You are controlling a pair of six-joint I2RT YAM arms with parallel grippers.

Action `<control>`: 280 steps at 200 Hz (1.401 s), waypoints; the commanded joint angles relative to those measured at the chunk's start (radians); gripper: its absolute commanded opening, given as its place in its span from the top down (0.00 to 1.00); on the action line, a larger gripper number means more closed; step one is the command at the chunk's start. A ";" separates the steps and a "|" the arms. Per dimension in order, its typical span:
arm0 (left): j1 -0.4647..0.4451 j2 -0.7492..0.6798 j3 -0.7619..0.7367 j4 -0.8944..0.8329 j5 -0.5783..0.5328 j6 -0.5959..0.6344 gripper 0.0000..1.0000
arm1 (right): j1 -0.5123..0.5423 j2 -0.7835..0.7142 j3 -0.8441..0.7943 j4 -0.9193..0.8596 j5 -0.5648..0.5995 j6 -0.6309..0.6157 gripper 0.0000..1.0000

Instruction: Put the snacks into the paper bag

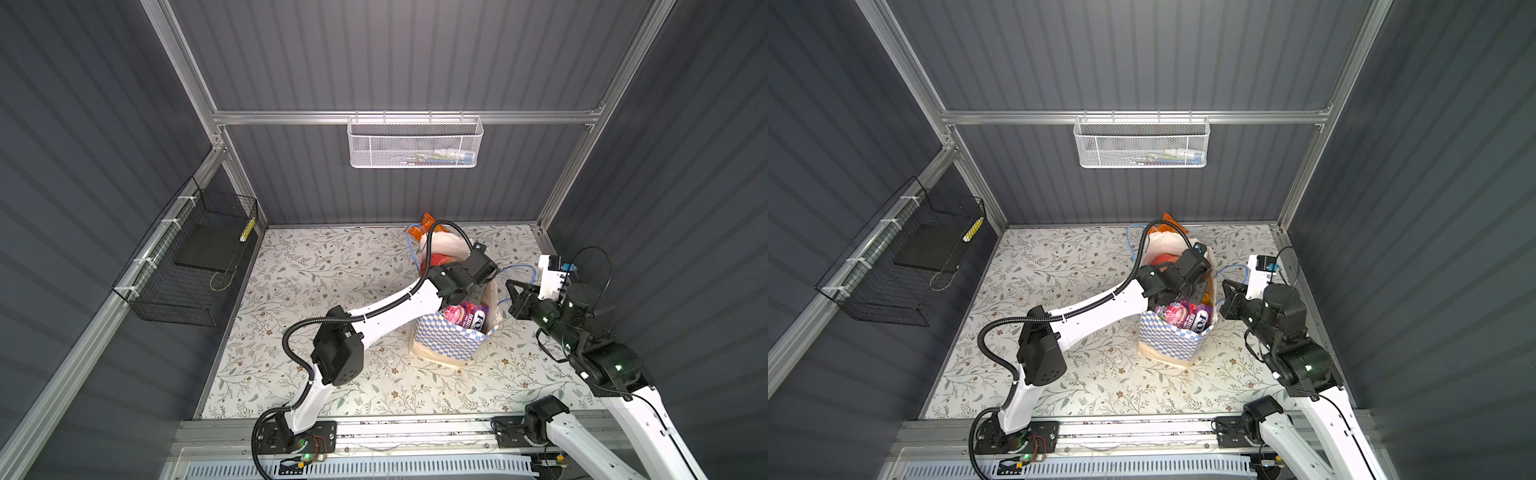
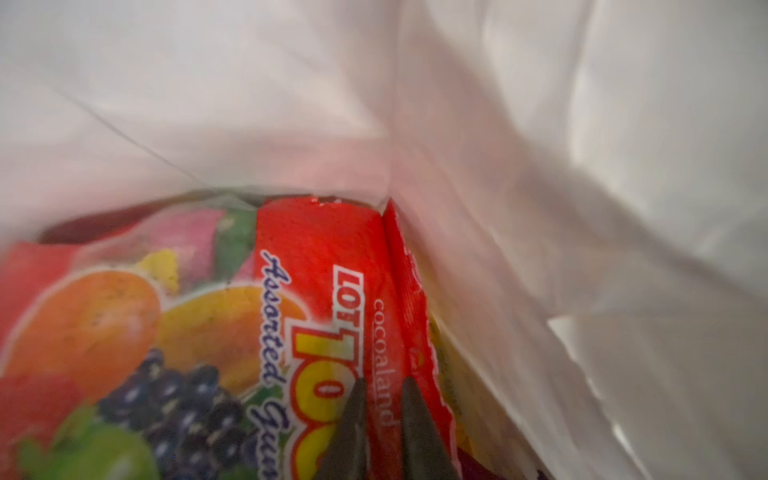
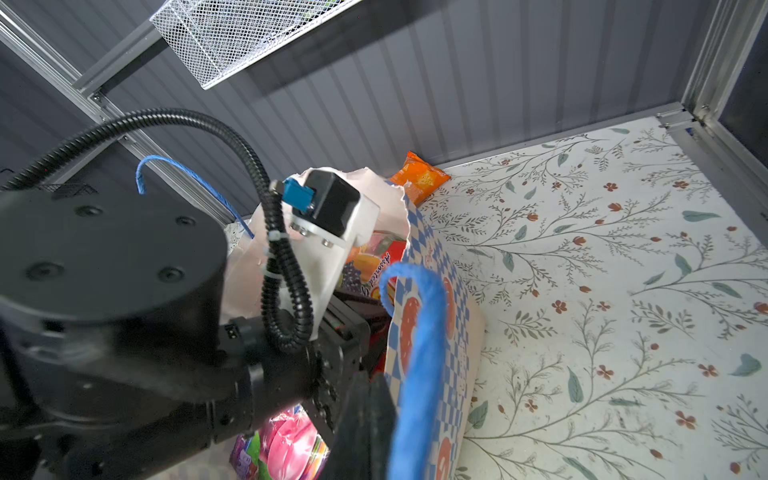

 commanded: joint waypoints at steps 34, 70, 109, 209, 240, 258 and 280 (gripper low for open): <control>0.030 -0.096 -0.005 -0.032 0.226 -0.058 0.67 | 0.006 -0.001 0.000 0.006 0.010 -0.012 1.00; 0.030 -0.252 0.030 -0.015 0.251 0.006 0.24 | 0.007 -0.001 0.001 0.006 0.009 -0.012 1.00; 0.030 -0.385 -0.001 -0.046 0.122 0.085 0.00 | 0.007 -0.003 0.001 0.004 0.011 -0.012 1.00; 0.161 -0.642 -0.271 -0.066 -0.022 0.079 0.00 | 0.007 0.007 -0.002 0.008 0.003 -0.009 1.00; 0.192 -0.584 -0.234 -0.076 0.009 0.079 0.07 | 0.006 0.009 -0.002 0.008 0.005 -0.011 1.00; 0.234 -0.555 -0.217 -0.060 0.110 0.076 0.24 | 0.007 0.005 0.000 0.006 0.007 -0.011 1.00; 0.268 -0.512 -0.183 -0.063 0.158 0.060 0.35 | 0.006 0.002 0.000 0.006 0.006 -0.012 1.00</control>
